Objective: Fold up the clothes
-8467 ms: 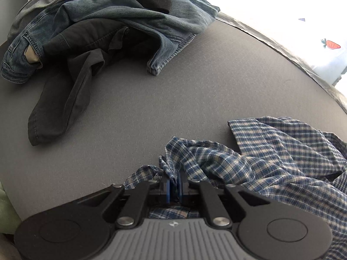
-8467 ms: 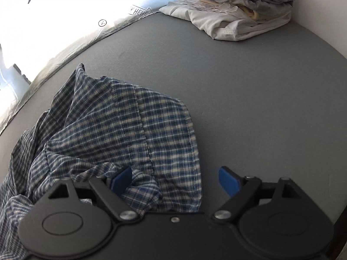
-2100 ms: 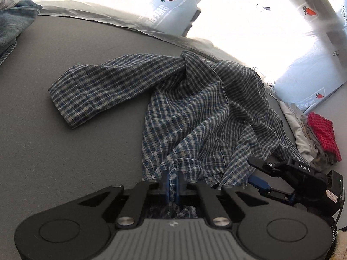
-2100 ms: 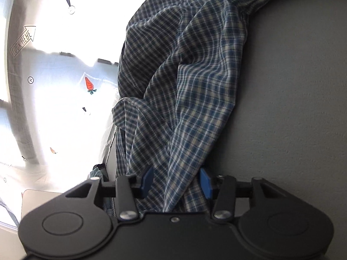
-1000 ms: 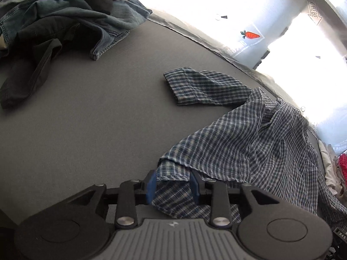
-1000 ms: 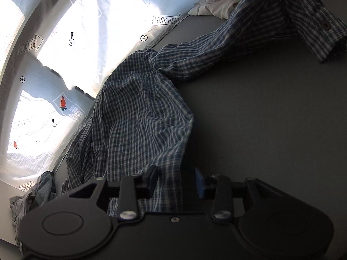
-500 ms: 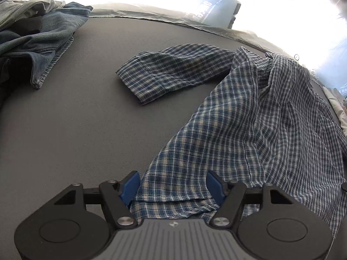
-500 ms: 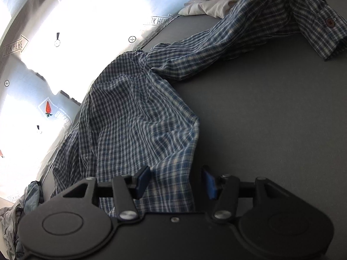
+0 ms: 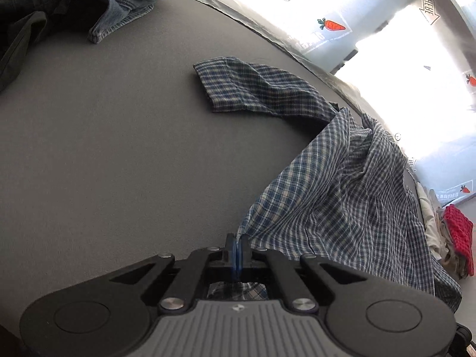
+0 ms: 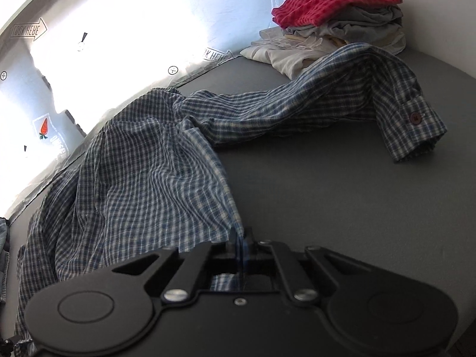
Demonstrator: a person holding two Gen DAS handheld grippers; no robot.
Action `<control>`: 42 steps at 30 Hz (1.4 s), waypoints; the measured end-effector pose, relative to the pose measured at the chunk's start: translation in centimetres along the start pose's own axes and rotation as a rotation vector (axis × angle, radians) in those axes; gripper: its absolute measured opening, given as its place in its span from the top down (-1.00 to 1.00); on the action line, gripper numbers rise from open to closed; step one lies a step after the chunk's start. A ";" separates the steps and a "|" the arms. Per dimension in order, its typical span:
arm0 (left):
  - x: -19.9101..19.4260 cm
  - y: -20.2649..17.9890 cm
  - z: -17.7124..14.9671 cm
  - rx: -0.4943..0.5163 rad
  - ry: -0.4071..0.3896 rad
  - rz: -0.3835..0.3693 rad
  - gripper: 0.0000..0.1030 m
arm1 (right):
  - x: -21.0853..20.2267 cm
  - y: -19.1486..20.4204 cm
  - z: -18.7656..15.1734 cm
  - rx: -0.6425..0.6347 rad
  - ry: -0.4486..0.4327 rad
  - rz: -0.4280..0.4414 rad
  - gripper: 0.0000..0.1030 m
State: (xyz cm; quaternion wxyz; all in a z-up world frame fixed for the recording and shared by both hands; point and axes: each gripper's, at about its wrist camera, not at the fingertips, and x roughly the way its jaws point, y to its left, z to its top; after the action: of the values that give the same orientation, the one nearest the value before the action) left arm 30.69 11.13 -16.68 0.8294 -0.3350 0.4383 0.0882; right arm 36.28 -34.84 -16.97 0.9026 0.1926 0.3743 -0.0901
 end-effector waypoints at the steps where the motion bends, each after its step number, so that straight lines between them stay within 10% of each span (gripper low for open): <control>1: -0.1 0.3 -1.1 -0.019 0.024 -0.016 0.98 | -0.1 -0.7 0.1 -0.007 -0.004 -0.033 0.97; 13: -0.8 0.9 -3.2 -0.088 0.028 -0.009 0.92 | 0.0 -0.8 -0.5 -0.318 0.012 -0.194 0.89; 22: -1.1 2.0 0.5 -0.189 -0.045 0.024 0.71 | -0.2 6.2 0.6 -0.492 -0.161 -0.136 -0.88; 33: 1.2 2.4 7.2 -0.171 -0.048 0.063 0.39 | 9.6 14.4 -0.4 -0.471 -0.037 0.028 -1.00; 42: 6.7 4.0 14.7 -0.179 -0.054 0.131 -0.31 | 14.0 13.1 1.0 -0.315 -0.105 -0.068 -1.00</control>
State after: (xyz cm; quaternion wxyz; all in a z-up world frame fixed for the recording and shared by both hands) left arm 42.73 22.52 -18.10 0.8001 -0.3758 0.4272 0.1897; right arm 50.77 -23.64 -22.63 0.9363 0.0313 0.3426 -0.0707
